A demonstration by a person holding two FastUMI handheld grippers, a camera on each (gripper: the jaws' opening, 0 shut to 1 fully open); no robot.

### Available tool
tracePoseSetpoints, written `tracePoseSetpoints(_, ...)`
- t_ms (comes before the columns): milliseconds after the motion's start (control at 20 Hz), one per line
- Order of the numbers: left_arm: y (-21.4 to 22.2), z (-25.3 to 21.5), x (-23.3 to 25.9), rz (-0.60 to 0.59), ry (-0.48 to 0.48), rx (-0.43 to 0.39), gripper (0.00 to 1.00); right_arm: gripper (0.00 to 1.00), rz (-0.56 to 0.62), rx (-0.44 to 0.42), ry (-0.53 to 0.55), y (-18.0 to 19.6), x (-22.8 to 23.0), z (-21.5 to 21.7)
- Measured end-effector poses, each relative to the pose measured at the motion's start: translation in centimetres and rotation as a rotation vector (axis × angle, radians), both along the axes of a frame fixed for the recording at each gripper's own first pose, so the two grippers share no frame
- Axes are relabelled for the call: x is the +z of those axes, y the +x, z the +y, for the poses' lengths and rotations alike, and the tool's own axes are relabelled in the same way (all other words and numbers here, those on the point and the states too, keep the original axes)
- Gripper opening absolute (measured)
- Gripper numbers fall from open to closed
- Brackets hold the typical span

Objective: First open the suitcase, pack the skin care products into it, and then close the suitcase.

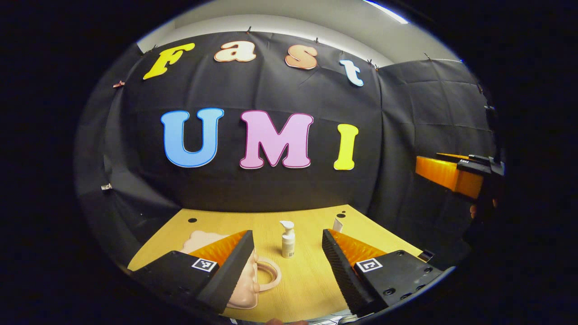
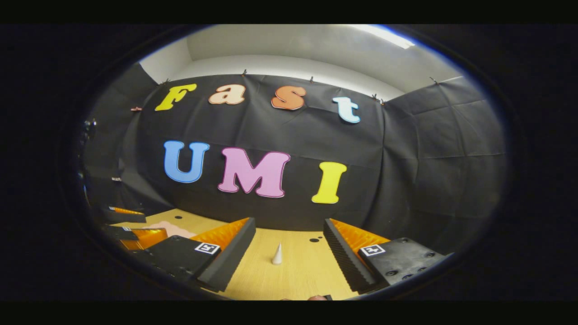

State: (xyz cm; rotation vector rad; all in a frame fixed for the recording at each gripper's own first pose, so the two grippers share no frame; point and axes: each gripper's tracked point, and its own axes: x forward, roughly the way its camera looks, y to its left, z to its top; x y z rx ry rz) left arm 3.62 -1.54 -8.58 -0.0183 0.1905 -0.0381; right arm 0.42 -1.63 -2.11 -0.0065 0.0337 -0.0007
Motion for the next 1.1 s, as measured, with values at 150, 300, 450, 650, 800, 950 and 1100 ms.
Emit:
tracePoseSetpoints(150, 1.6, -0.1, -3.1, 0.073, -0.022, 0.01, 0.96, 0.96, 0.012, 0.031, -0.02, 0.3, -1.2, -0.5)
tracePoseSetpoints(300, 3.9, -0.3, -6.5, 0.155, 0.003, 0.013, 0.96, 0.95, 0.023, 0.06, -0.031, 1.3, -2.6, -1.4)
tracePoseSetpoints(450, 6.3, -0.4, -10.5, 0.287, 0.013, 0.029, 0.96, 0.95, 0.053, 0.087, -0.002, 3.4, -4.8, -2.3)
tracePoseSetpoints(650, 8.7, 0.2, -15.4, 0.435, 0.003, 0.078, 0.97, 0.98, 0.125, 0.099, 0.025, 6.6, -8.6, -4.2)
tracePoseSetpoints(800, 9.9, 1.1, -19.5, 0.543, -0.029, 0.138, 0.97, 0.96, 0.172, 0.121, 0.03, 8.4, -11.2, -5.2)
tracePoseSetpoints(950, 11.0, 2.1, -22.7, 0.625, -0.013, 0.201, 0.97, 0.96, 0.209, 0.157, 0.044, 9.9, -12.9, -5.7)
tracePoseSetpoints(1100, 11.4, 2.7, -24.1, 0.663, 0.047, 0.24, 0.94, 0.96, 0.217, 0.176, 0.055, 11.4, -13.9, -6.1)
